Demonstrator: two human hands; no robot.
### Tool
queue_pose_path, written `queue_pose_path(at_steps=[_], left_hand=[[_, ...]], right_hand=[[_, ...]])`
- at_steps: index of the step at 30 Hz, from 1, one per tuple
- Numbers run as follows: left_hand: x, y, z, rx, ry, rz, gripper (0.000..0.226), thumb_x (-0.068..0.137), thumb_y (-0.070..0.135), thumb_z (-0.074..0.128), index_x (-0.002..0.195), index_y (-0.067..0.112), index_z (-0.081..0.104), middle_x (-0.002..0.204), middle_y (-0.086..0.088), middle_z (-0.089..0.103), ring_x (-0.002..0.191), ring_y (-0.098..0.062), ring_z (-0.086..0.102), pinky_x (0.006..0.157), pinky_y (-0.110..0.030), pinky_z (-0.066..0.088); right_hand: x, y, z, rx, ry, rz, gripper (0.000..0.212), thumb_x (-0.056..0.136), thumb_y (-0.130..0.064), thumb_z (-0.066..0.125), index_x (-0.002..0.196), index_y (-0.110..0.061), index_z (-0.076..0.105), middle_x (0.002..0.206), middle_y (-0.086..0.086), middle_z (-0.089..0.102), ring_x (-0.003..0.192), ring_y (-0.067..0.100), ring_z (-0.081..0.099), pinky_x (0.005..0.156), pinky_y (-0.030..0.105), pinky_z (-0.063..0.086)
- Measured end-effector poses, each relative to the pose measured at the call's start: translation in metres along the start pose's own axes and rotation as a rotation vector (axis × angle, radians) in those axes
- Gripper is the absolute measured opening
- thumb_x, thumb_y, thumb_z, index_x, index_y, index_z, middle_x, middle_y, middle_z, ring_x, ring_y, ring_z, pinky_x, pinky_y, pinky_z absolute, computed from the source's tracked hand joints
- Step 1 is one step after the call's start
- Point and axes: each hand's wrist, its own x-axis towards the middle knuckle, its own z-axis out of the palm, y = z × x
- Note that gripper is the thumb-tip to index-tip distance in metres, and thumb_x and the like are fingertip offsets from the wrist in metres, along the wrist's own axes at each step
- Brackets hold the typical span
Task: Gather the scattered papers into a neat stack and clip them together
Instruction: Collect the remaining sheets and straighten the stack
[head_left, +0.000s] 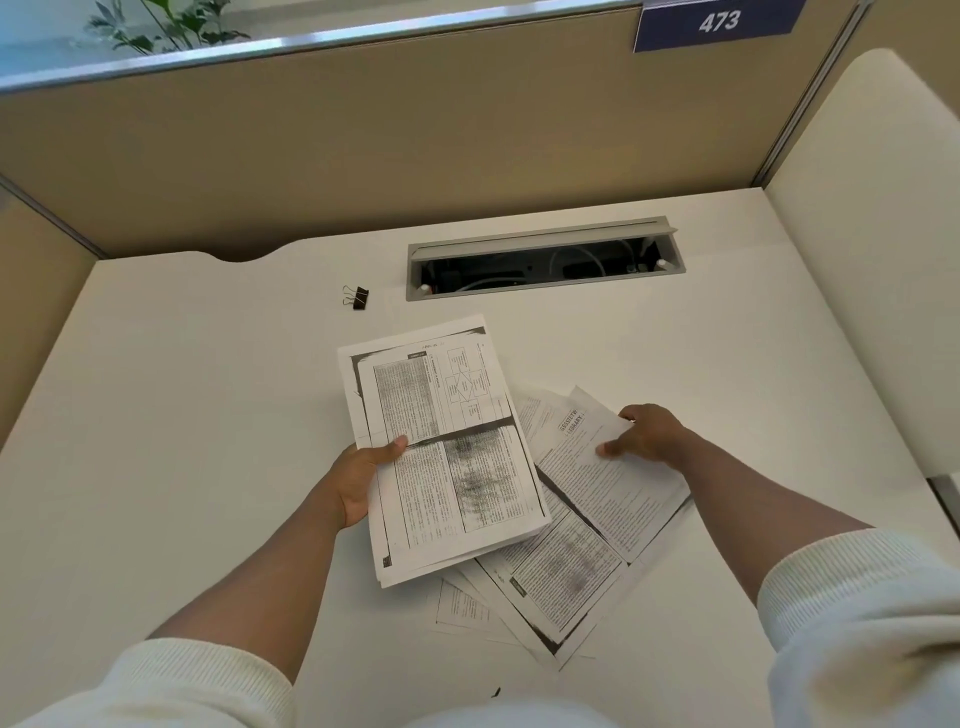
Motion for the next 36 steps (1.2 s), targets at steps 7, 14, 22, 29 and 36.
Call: queue_pose_path(at_steps=[7, 14, 22, 29, 36], left_hand=[[0.002, -0.001, 0.003, 0.013, -0.006, -0.005, 0.057, 0.078, 0.019, 0.077, 0.132, 0.008, 0.063, 0.128, -0.015, 0.068, 0.121, -0.035, 0.063, 0.108, -0.059, 0.043], [0.002, -0.001, 0.002, 0.036, -0.009, 0.0, 0.057, 0.078, 0.02, 0.078, 0.132, 0.008, 0.063, 0.127, -0.013, 0.069, 0.12, -0.034, 0.064, 0.108, -0.058, 0.043], [0.003, -0.001, 0.004, 0.036, -0.015, 0.003, 0.057, 0.079, 0.02, 0.077, 0.133, 0.009, 0.063, 0.127, -0.014, 0.069, 0.119, -0.034, 0.064, 0.106, -0.059, 0.044], [0.003, -0.002, 0.008, 0.047, -0.013, 0.012, 0.058, 0.077, 0.02, 0.076, 0.133, 0.009, 0.063, 0.126, -0.012, 0.07, 0.119, -0.034, 0.064, 0.107, -0.057, 0.044], [0.004, -0.002, 0.006, 0.049, -0.011, 0.009, 0.059, 0.076, 0.022, 0.079, 0.132, 0.01, 0.064, 0.128, -0.013, 0.069, 0.121, -0.035, 0.063, 0.109, -0.059, 0.041]], right_hand=[[0.0, 0.003, -0.004, 0.001, 0.063, 0.03, 0.065, 0.065, -0.049, 0.085, 0.117, -0.017, 0.061, 0.131, 0.006, 0.057, 0.122, 0.026, 0.054, 0.096, 0.033, 0.044], [-0.009, 0.002, -0.02, 0.129, -0.237, 0.187, 0.058, 0.065, -0.037, 0.088, 0.109, -0.007, 0.065, 0.111, 0.011, 0.069, 0.103, 0.032, 0.067, 0.092, 0.049, 0.054], [-0.017, 0.012, -0.03, -0.025, -0.586, 0.243, 0.042, 0.077, 0.006, 0.072, 0.115, -0.011, 0.067, 0.112, 0.012, 0.07, 0.105, 0.03, 0.066, 0.084, 0.043, 0.057], [-0.009, 0.016, -0.027, 0.491, -0.491, 0.201, 0.037, 0.088, -0.012, 0.066, 0.123, 0.001, 0.061, 0.12, 0.02, 0.067, 0.107, 0.036, 0.065, 0.091, 0.045, 0.054], [-0.015, 0.026, -0.023, 0.672, -0.473, 0.301, 0.041, 0.082, -0.021, 0.073, 0.116, 0.002, 0.065, 0.111, 0.02, 0.071, 0.095, 0.034, 0.071, 0.085, 0.049, 0.057]])
